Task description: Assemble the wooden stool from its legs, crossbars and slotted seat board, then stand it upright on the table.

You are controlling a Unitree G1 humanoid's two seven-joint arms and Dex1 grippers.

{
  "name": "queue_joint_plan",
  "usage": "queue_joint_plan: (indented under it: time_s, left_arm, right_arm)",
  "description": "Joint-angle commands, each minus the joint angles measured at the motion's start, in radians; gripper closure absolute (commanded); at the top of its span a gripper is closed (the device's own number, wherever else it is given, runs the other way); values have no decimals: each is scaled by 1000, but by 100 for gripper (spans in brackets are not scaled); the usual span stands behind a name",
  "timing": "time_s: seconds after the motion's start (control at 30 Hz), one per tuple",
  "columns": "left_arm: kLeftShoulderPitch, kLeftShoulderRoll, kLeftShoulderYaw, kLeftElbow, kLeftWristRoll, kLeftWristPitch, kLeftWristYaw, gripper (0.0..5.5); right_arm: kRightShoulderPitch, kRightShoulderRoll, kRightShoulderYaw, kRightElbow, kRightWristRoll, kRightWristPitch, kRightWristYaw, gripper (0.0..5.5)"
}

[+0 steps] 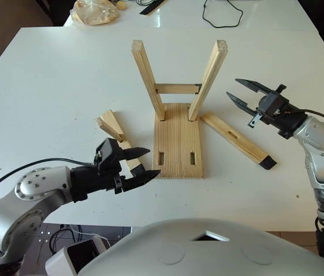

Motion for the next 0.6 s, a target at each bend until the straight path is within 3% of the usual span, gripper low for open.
queue_joint_plan:
  time_s: [0.03, 0.37, 0.6]
  left_arm:
    - [18, 18, -83, 108, 164, -77, -10, 214]
    - [74, 128, -107, 256, 376, -235, -155, 214]
    - [49, 168, -13, 285, 328, -246, -245, 214]
  right_arm:
    - [5, 6, 3, -14, -15, 13, -11, 382]
    - [50, 15, -3, -50, -27, 22, -46, 382]
    - [64, 18, -4, -63, -34, 28, -61, 382]
